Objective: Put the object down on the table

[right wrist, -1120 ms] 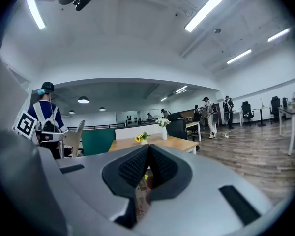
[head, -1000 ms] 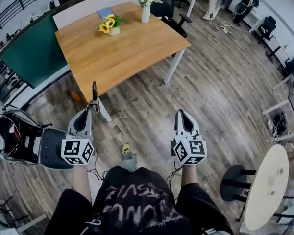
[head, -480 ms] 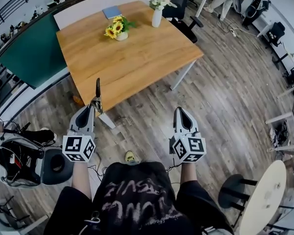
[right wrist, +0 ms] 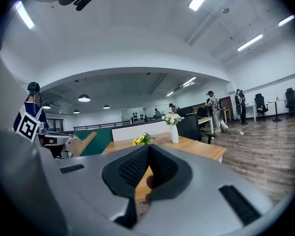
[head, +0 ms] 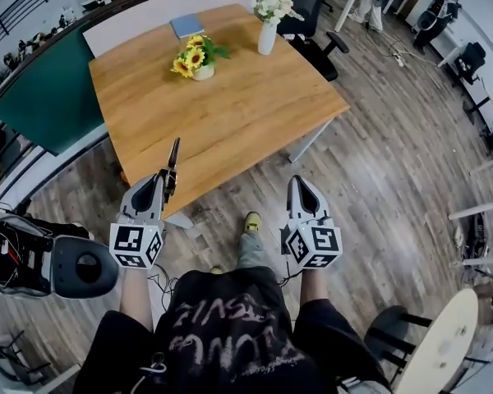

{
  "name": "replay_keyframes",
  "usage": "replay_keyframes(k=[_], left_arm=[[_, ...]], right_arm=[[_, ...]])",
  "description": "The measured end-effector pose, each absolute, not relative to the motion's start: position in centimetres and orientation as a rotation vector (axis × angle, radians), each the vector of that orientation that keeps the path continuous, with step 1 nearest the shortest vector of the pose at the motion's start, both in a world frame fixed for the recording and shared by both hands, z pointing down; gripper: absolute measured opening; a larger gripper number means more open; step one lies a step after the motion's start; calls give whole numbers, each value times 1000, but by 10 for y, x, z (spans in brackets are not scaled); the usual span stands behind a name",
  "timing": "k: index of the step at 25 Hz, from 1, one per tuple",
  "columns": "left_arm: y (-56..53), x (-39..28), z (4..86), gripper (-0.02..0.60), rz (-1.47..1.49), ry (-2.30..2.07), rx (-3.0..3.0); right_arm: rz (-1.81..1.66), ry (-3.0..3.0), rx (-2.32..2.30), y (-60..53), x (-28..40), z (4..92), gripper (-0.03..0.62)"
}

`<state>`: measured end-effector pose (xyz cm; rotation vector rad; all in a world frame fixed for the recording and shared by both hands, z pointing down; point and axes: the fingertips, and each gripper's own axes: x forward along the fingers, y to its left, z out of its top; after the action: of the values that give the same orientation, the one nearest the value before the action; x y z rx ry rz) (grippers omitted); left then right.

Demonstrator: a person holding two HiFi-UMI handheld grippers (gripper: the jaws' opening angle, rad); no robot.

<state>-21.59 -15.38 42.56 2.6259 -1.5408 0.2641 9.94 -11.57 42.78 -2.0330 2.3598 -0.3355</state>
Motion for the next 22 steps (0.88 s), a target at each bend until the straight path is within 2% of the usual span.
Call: replay_keyframes(k=[22], left_arm=[[-402, -97, 457, 17, 625, -1660, 2600]], right_arm=[[-449, 2524, -1830, -404, 200, 455, 5]])
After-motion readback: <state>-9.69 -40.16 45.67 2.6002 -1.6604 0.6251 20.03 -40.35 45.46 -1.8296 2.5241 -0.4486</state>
